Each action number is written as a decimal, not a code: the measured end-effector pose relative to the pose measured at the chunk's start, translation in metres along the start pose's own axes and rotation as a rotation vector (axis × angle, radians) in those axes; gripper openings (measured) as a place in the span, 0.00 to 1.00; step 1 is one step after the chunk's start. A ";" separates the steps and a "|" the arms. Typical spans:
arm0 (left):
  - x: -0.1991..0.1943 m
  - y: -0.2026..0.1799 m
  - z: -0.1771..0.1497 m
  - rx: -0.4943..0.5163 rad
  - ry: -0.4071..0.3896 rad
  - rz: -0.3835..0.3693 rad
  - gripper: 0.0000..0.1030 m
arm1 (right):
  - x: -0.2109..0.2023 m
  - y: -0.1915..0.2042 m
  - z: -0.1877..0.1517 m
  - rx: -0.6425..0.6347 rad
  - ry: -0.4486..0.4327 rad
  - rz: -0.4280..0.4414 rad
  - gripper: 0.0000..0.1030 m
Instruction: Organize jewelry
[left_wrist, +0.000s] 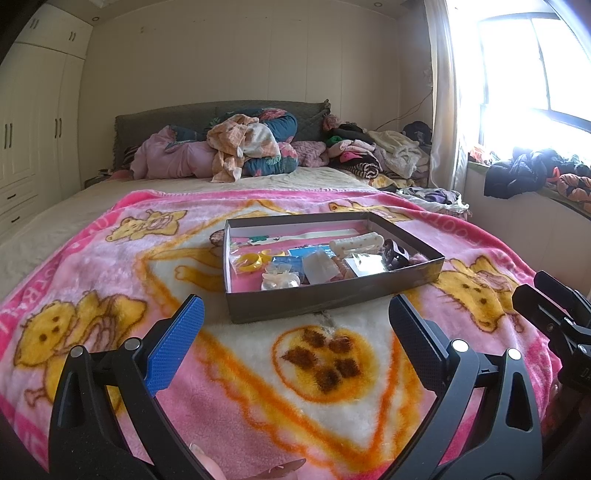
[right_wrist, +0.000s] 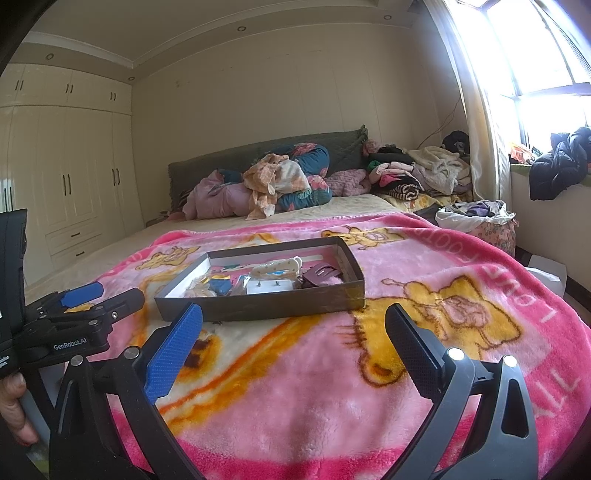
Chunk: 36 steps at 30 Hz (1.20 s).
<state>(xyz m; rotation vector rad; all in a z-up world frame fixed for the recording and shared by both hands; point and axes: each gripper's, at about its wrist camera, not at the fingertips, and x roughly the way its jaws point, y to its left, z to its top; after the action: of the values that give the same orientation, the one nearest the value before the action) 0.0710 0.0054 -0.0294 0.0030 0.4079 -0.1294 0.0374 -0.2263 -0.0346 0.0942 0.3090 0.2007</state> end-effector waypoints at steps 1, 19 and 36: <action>-0.001 0.001 0.000 0.001 0.000 0.000 0.89 | 0.000 0.000 0.000 0.000 -0.001 0.000 0.94; 0.000 0.000 0.000 -0.001 0.001 -0.005 0.89 | 0.000 0.001 -0.001 -0.002 -0.002 -0.002 0.94; 0.000 -0.002 -0.004 -0.004 0.006 -0.013 0.89 | 0.001 0.003 0.000 -0.005 0.005 -0.006 0.94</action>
<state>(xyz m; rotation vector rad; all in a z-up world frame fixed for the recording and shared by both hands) 0.0694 0.0039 -0.0330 -0.0035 0.4147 -0.1410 0.0381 -0.2229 -0.0348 0.0878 0.3134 0.1954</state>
